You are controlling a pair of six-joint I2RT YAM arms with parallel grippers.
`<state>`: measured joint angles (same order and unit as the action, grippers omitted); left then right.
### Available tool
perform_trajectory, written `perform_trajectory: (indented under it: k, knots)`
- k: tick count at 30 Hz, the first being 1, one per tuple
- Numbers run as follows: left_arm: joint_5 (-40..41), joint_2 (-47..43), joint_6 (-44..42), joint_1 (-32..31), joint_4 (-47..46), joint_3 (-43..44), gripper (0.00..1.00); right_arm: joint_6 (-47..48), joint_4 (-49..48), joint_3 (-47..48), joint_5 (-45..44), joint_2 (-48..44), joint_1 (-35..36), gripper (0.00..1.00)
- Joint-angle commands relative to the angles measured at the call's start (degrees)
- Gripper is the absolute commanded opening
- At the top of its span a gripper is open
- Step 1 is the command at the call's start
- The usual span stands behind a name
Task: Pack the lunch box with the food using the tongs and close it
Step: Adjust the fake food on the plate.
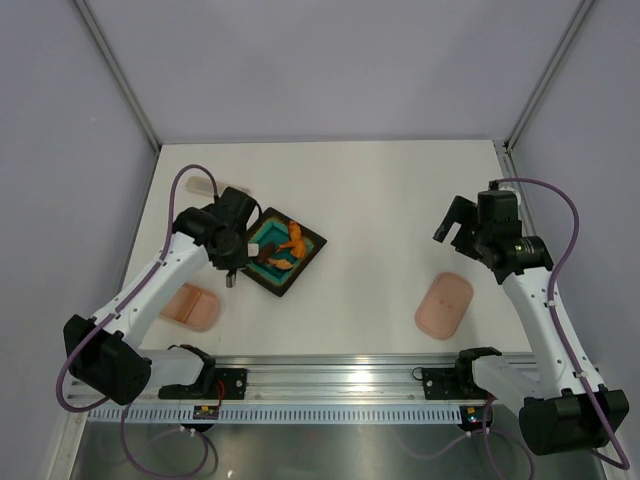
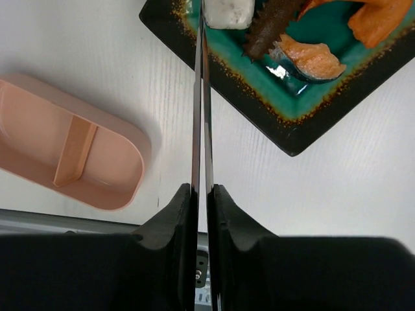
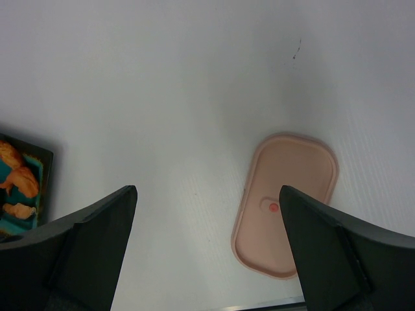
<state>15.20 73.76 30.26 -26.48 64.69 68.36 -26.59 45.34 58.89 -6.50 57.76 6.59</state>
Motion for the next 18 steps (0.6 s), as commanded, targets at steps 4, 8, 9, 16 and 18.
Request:
perform_trajectory:
  k: [4, 8, 9, 16, 18]
  knots:
    - [-4.1, -5.5, 1.6, 0.1, 1.3, -4.1, 0.00, -0.8, 0.1, -0.4, -0.4, -1.5, -0.1, 1.00]
    - [-5.0, -6.3, 1.7, 0.2, -0.6, -5.8, 0.00, -1.4, -0.7, -1.0, 0.2, -1.6, -0.1, 0.99]
    - [-5.8, -5.9, 1.6, 0.2, -1.0, -5.9, 0.00, -1.5, -0.7, -1.1, 0.3, -1.6, -0.1, 0.99]
    - [-8.7, -2.4, 0.3, 0.1, -5.3, -5.5, 0.00, -1.6, -0.3, -1.1, -0.1, -2.3, -0.1, 0.99]
    - [-11.0, -1.2, 0.1, 0.1, -6.6, -5.5, 0.00, -1.6, 0.3, -1.0, -0.4, -2.6, -0.1, 1.00]
